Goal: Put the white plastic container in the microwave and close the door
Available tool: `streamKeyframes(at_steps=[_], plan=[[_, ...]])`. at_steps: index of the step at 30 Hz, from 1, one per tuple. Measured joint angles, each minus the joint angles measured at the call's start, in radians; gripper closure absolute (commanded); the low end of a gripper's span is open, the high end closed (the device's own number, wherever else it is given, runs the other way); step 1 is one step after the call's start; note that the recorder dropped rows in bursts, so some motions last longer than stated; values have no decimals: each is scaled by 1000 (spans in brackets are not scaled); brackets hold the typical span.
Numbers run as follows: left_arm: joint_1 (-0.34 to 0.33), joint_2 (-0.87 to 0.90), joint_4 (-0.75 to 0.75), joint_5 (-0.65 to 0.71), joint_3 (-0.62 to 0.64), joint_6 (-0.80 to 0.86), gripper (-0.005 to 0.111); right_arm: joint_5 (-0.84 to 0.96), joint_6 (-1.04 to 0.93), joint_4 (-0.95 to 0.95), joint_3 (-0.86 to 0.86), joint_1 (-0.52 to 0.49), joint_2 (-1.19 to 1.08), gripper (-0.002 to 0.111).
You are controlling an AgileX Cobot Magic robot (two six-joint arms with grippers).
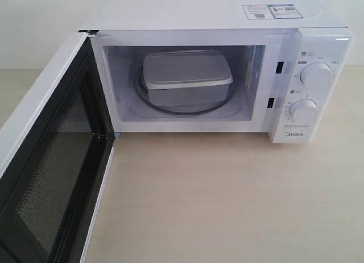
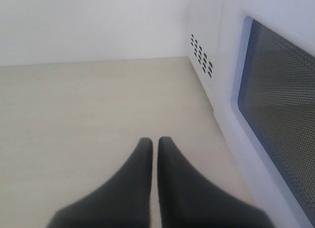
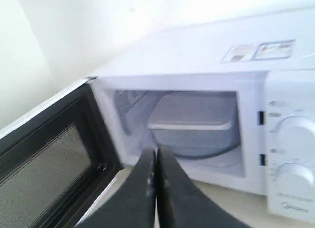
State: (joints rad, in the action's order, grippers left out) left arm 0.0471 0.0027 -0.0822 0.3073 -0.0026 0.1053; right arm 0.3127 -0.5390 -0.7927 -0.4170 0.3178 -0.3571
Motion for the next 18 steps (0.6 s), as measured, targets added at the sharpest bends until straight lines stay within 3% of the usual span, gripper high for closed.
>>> streamKeyframes(at_steps=[8,18], plan=[[0,0,0,0,0,0,102,50,2,-6,177,-256,315,108],[0,0,0,0,0,0,102,31,18,-6,357,-291,351,108]])
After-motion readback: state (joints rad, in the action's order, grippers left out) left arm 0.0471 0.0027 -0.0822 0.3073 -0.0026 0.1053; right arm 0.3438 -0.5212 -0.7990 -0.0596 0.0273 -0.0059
